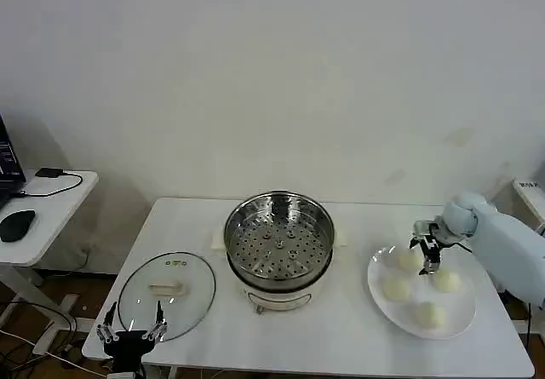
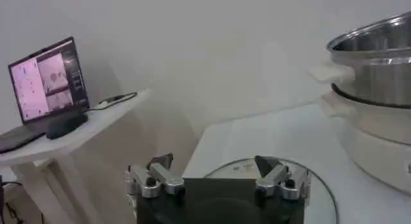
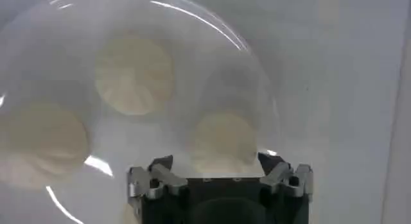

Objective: Take steamed baozi put them in steamer then cover it.

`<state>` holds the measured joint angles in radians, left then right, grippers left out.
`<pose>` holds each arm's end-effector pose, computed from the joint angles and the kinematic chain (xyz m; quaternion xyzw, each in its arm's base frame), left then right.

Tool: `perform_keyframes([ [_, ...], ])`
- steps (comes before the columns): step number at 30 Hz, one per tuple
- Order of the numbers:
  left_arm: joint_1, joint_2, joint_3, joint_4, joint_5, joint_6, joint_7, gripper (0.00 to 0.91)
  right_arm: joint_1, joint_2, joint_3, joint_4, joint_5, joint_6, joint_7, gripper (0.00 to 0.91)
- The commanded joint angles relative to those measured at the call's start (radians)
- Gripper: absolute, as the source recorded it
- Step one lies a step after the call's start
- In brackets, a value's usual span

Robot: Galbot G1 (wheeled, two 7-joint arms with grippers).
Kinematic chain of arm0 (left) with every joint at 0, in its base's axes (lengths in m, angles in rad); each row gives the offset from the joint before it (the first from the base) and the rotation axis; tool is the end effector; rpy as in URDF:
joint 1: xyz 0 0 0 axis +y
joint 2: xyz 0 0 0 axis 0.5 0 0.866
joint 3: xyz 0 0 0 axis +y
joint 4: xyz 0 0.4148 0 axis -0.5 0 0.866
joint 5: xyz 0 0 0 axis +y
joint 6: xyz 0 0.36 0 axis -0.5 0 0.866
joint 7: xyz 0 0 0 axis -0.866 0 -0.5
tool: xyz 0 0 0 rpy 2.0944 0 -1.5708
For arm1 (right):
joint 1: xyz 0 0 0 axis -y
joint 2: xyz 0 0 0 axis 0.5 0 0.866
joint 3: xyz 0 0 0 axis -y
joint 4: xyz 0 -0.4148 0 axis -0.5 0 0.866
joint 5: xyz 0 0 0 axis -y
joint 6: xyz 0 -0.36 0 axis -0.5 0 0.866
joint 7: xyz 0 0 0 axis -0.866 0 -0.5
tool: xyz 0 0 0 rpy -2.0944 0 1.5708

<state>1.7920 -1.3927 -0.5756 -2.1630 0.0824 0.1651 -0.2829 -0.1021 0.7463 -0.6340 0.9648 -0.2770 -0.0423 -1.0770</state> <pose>0.0785 0.0532 -0.3549 0.1111 -0.9733 -0.1497 0.1336 0.5720 -0.2711 -0.2667 0.4624 -0.5418 0.5553 0.4292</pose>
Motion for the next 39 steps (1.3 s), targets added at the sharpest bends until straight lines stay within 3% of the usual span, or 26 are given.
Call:
perform_keyframes([
  [1, 0.001, 0.000, 0.001, 0.000, 0.001, 0.000, 0.000, 0.907, 0.000, 0.013, 0.001, -0.009, -0.007, 0.001, 0.016, 0.736],
  [7, 0.002, 0.000, 0.002, -0.005, 0.000, -0.002, 0.000, 0.907, 0.000, 0.003, 0.007, 0.009, -0.002, 0.002, 0.021, 0.695],
  [13, 0.003, -0.003, 0.006, -0.003, 0.000, -0.003, 0.000, 0.907, 0.032, -0.062, -0.026, 0.091, 0.017, -0.002, 0.009, 0.695],
  [19, 0.000, -0.002, 0.009, -0.002, -0.002, -0.003, 0.000, 0.907, 0.128, -0.169, -0.095, 0.215, 0.080, -0.004, 0.003, 0.695],
  [24, -0.006, 0.006, 0.007, 0.006, -0.006, -0.002, 0.000, 0.907, 0.267, -0.206, -0.161, 0.283, 0.133, 0.001, 0.010, 0.695],
  [30, -0.014, 0.015, 0.006, 0.012, -0.011, -0.003, -0.002, 0.907, 0.445, -0.159, -0.291, 0.312, 0.212, 0.015, 0.012, 0.695],
  [39, -0.013, 0.024, 0.000, 0.007, -0.014, -0.006, -0.005, 0.907, 0.702, 0.067, -0.494, 0.297, 0.324, 0.022, 0.030, 0.705],
])
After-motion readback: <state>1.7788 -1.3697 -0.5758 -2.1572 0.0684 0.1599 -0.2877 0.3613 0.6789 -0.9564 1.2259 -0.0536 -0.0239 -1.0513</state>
